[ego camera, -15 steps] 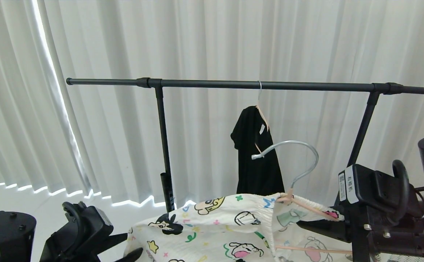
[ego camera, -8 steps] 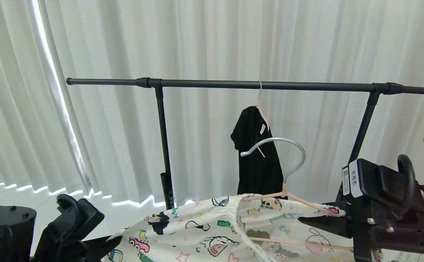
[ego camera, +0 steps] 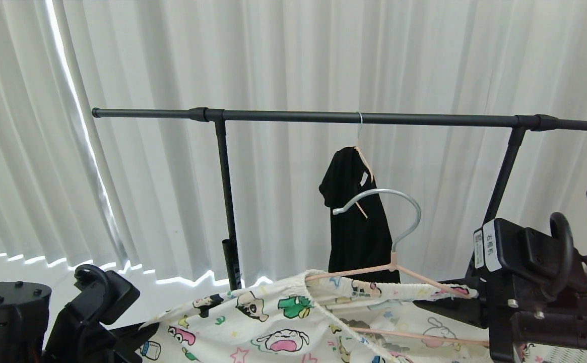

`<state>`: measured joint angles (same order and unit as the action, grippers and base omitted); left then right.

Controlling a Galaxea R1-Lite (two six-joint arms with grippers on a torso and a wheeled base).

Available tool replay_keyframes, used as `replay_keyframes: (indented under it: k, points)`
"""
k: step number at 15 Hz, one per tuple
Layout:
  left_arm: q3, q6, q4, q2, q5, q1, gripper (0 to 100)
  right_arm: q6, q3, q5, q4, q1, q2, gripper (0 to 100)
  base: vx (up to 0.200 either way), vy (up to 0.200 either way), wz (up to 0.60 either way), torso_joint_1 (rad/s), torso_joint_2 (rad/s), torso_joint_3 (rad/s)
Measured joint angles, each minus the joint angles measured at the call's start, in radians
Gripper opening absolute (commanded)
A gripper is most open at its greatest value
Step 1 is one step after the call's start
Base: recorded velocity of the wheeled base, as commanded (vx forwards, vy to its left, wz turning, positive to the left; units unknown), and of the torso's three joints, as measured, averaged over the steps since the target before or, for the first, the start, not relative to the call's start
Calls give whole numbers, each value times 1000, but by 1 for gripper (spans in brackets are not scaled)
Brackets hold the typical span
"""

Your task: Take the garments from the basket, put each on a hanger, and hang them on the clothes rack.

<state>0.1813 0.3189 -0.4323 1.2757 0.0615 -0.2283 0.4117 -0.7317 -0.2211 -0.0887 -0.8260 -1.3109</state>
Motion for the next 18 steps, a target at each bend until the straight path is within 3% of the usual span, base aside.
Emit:
replay_keyframes:
  k: [3,4,7,10,14,18]
  points:
    - [15,5,0,-7,-1,-3,0,0,0,0,-1,1,-3,0,0,0,0,0,0,0]
    - [16,8,-1,-8,-1,-3,100,0,0,1,0,1,-5,0,0,0,0,0,0,0]
    - [27,3,-3,-13,3,-9,100,0,0,2,0,6,-8,0,0,0,0,0,0,0]
    - [33,-6,-10,-42,78,-12,100,0,5,3,2,41,-8,0,0,0,0,0,0,0]
    - [74,-61,-11,-163,244,-13,100,0,79,4,9,240,0,0,0,0,0,0,0,0]
    - [129,-99,-11,-228,250,-9,100,0,176,25,15,420,47,0,0,0,0,0,0,0]
